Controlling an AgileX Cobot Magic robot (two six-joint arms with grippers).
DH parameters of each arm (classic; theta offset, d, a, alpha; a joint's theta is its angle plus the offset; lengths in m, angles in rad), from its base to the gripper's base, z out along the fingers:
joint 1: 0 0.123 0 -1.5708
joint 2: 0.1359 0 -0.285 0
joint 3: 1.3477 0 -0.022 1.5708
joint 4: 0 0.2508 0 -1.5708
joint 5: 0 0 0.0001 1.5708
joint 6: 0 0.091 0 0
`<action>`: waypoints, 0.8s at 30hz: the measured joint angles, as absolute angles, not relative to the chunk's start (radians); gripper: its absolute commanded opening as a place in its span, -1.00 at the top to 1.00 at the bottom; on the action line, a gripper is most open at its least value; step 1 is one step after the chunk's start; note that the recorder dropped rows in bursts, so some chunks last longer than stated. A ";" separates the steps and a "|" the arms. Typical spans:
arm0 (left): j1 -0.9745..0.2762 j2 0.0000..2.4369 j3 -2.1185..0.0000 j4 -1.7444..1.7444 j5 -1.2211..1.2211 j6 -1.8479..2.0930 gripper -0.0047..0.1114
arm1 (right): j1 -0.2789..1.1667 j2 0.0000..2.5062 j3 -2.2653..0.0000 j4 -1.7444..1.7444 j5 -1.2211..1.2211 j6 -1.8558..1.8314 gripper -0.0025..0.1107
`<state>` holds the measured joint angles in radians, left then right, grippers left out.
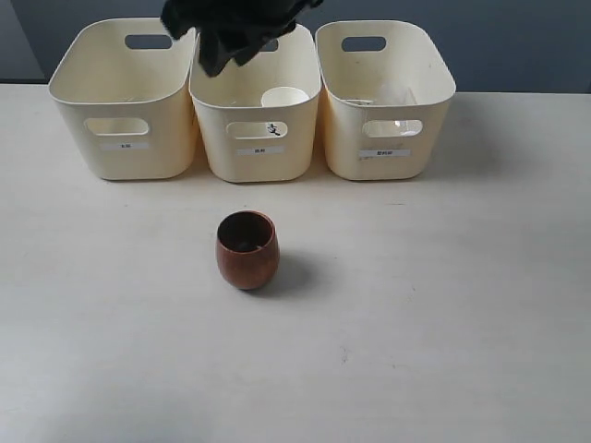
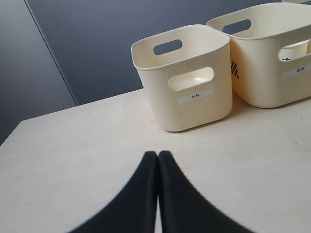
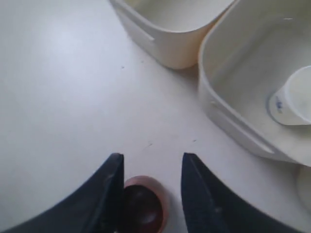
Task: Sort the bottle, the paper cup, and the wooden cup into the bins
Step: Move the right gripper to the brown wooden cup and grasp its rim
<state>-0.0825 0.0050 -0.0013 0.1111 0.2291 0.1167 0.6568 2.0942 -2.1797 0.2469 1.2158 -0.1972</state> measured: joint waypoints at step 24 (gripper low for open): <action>-0.082 0.005 -0.001 0.111 0.229 0.117 0.92 | 0.800 2.094 -1.835 0.157 1.222 -0.266 0.28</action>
